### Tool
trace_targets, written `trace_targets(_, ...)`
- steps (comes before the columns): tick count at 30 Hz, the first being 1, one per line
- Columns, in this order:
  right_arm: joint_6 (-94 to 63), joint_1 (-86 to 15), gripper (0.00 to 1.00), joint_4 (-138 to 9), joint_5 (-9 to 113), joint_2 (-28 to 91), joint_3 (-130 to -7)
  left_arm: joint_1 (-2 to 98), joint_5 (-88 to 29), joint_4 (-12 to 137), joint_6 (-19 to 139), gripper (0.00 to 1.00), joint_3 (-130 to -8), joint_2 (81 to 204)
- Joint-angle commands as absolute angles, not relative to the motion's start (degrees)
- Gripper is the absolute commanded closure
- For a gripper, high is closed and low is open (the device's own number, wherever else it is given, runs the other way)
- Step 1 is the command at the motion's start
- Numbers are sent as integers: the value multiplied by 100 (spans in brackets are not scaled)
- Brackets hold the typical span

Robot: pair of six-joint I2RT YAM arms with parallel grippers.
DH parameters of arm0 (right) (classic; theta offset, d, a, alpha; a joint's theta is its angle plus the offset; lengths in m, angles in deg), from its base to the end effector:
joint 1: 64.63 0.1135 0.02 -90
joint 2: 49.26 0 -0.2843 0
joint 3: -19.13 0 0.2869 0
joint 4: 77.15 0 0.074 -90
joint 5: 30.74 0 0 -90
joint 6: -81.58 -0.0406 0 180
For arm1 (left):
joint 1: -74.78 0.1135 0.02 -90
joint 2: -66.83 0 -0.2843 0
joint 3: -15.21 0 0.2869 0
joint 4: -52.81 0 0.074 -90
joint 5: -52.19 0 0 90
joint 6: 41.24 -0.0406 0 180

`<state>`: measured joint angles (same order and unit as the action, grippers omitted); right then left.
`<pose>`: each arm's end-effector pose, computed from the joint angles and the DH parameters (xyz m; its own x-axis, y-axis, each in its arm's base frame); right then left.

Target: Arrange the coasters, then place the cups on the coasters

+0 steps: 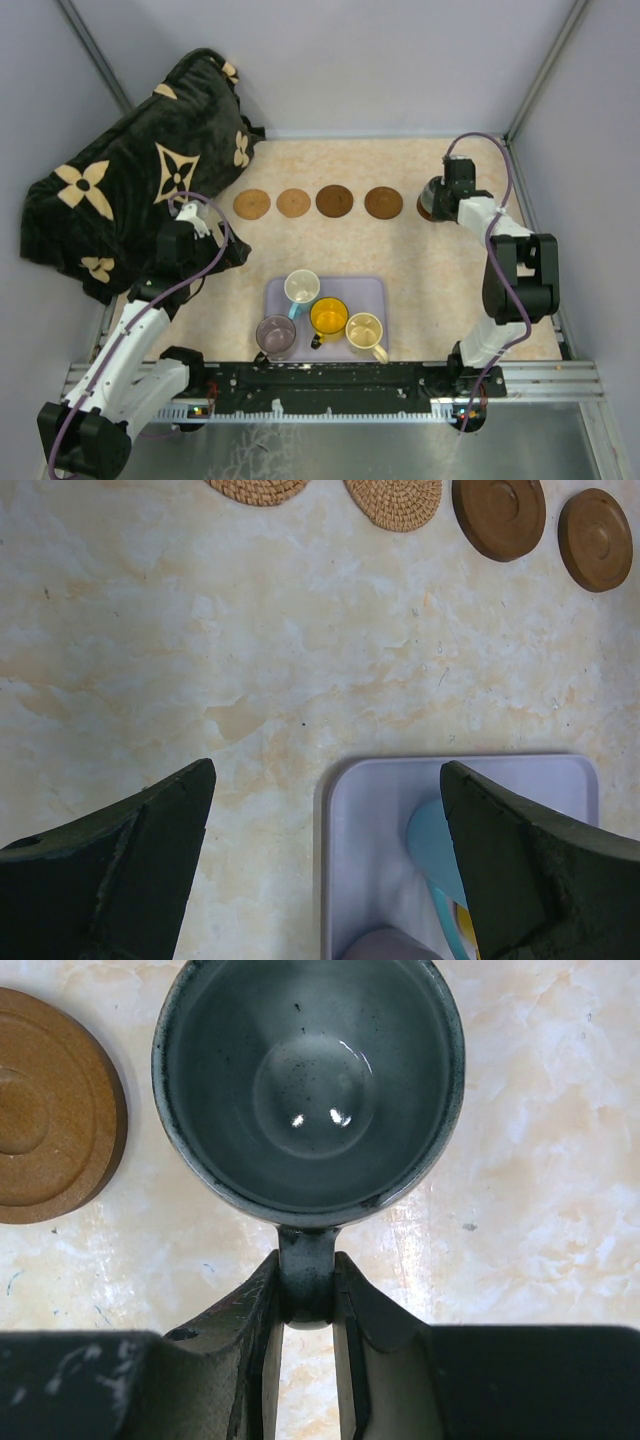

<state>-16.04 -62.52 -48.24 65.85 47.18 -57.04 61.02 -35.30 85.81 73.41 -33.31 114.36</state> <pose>0.3957 0.0099 0.2101 -0.7445 0.1044 -0.6594 0.1383 0.9904 0.0006 0.2055 -0.0522 0.2674 -0.5821 -0.2864 -0.7610 0.0340 0.9265 -0.3748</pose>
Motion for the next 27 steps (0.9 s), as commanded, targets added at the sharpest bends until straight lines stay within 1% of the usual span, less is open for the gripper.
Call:
trace_targets(1, -1582, -6275, 76, -5146, 6765, 4782, -5781, 6107, -3456, 8413, 7312, 0, -3290, 11446)
trace_targets(4, -1592, -6270, 70, -5140, 6773, 4813, -5794, 6107, -3459, 8422, 7304, 0, -3284, 11447)
trace_targets(8, -1600, -6275, 56, -5121, 6818, 4820, -5813, 6107, -3469, 8422, 7294, 0, -3290, 11450)
trace_targets(10, -1599, -6270, 52, -5103, 6828, 4821, -5824, 6107, -3473, 8422, 7288, 0, -3292, 11453)
trace_targets(20, -1650, -6272, 50, -4988, 6751, 4609, -5754, 6107, -3460, 8420, 7294, 0, -3289, 11440)
trace_targets(27, -1817, -6199, 46, -4776, 6885, 3629, -5464, 6107, -3414, 8413, 7311, 0, -3290, 11412)
